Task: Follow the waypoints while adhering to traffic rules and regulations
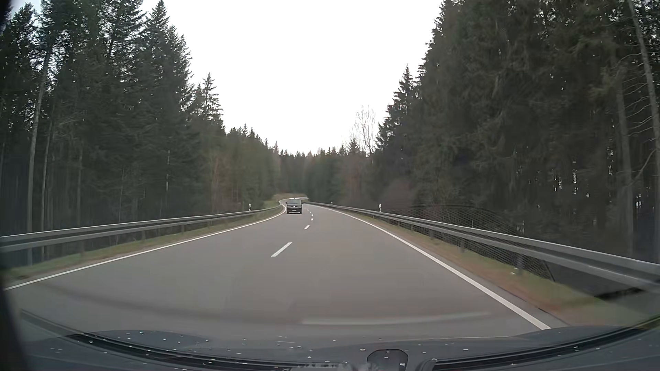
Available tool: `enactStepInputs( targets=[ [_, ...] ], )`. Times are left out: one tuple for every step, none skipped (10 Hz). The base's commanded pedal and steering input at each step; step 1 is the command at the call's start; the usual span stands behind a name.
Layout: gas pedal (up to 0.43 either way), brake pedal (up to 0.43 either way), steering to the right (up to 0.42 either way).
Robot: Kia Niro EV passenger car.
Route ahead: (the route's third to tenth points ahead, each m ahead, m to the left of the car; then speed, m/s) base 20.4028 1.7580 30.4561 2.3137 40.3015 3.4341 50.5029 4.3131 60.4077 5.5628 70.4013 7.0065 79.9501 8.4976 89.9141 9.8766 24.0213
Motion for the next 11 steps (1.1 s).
enactStepInputs(
  targets=[
    [0.22, 0.0, -0.015],
    [0.22, 0.0, -0.015],
    [0.22, 0.0, -0.016],
    [0.228, 0.0, -0.016],
    [0.24, 0.0, -0.016],
    [0.24, 0.0, -0.016],
    [0.24, 0.0, -0.016],
    [0.24, 0.0, -0.016],
    [0.24, 0.0, -0.016],
    [0.24, 0.0, -0.016],
    [0.24, 0.0, -0.016]
  ],
)
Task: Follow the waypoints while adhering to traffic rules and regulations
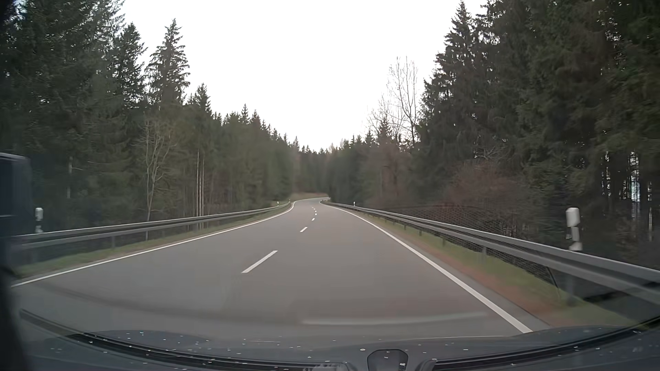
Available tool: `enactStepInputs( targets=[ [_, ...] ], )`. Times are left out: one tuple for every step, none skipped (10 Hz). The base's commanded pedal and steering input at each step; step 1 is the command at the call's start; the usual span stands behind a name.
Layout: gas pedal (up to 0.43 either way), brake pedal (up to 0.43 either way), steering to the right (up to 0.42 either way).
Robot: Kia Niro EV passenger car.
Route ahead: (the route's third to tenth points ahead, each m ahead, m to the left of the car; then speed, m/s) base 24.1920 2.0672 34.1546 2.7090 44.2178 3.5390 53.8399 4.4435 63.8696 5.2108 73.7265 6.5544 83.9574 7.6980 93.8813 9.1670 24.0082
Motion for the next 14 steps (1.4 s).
enactStepInputs(
  targets=[
    [0.24, 0.0, -0.016],
    [0.24, 0.0, -0.016],
    [0.24, 0.0, -0.016],
    [0.24, 0.0, -0.016],
    [0.24, 0.0, -0.016],
    [0.24, 0.0, -0.016],
    [0.24, 0.0, -0.015],
    [0.24, 0.0, -0.014],
    [0.24, 0.0, -0.014],
    [0.24, 0.0, -0.013],
    [0.24, 0.0, -0.013],
    [0.24, 0.0, -0.012],
    [0.24, 0.0, -0.012],
    [0.24, 0.0, -0.011]
  ],
)
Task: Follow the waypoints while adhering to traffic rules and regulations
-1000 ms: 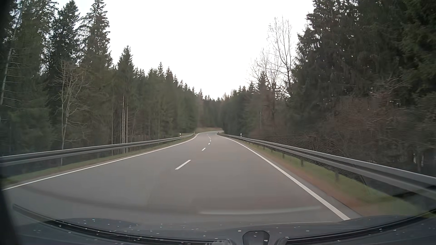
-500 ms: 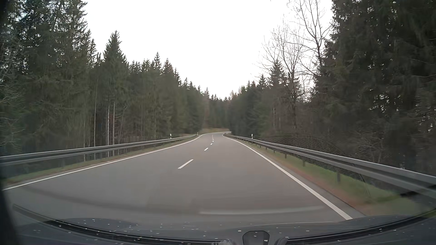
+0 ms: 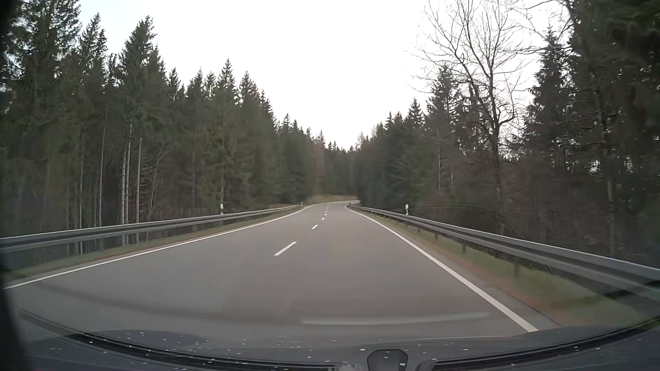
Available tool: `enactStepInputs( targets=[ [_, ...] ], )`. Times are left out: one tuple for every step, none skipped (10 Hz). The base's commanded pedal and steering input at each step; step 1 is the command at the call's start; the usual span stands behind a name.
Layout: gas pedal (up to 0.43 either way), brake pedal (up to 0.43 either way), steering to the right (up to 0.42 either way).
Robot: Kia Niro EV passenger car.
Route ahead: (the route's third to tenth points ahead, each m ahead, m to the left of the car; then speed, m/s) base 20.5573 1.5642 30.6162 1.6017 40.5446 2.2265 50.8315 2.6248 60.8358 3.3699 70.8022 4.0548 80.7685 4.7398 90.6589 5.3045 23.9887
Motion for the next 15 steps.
enactStepInputs(
  targets=[
    [0.24, 0.0, -0.011],
    [0.24, 0.0, -0.009],
    [0.24, 0.0, -0.008],
    [0.24, 0.0, -0.008],
    [0.24, 0.0, -0.007],
    [0.24, 0.0, -0.007],
    [0.24, 0.0, -0.007],
    [0.24, 0.0, -0.008],
    [0.24, 0.0, -0.007],
    [0.24, 0.0, -0.007],
    [0.24, 0.0, -0.007],
    [0.24, 0.0, -0.007],
    [0.24, 0.0, -0.007],
    [0.24, 0.0, -0.007],
    [0.228, 0.0, -0.007]
  ],
)
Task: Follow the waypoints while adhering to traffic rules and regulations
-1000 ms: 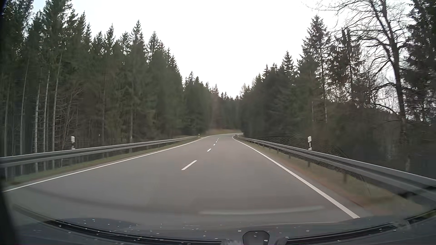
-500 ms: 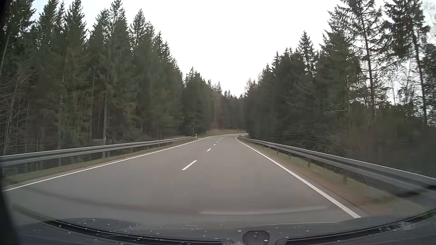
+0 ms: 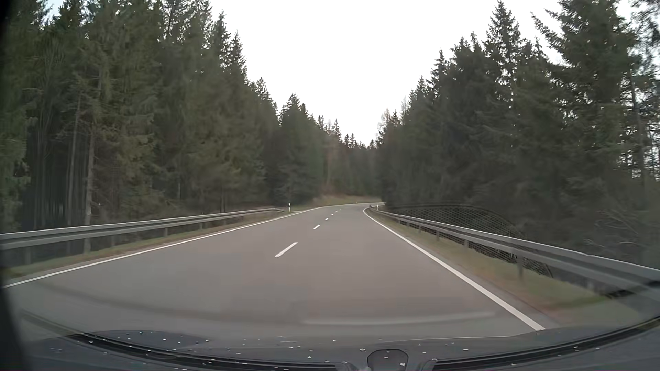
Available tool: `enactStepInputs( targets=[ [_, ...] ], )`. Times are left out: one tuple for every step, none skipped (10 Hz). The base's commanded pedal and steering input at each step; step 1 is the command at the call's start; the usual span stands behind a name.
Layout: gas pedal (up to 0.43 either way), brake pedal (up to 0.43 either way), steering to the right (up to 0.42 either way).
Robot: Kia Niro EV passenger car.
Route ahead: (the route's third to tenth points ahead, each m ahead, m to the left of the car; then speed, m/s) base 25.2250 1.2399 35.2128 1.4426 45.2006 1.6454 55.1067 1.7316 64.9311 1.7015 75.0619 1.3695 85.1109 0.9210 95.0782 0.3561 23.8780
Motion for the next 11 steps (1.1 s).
enactStepInputs(
  targets=[
    [0.228, 0.0, -0.007],
    [0.228, 0.0, -0.007],
    [0.228, 0.0, -0.007],
    [0.22, 0.0, -0.007],
    [0.22, 0.0, -0.006],
    [0.22, 0.0, -0.004],
    [0.22, 0.0, -0.004],
    [0.209, 0.0, -0.003],
    [0.209, 0.0, -0.002],
    [0.197, 0.0, -0.001],
    [0.197, 0.0, 0.0]
  ],
)
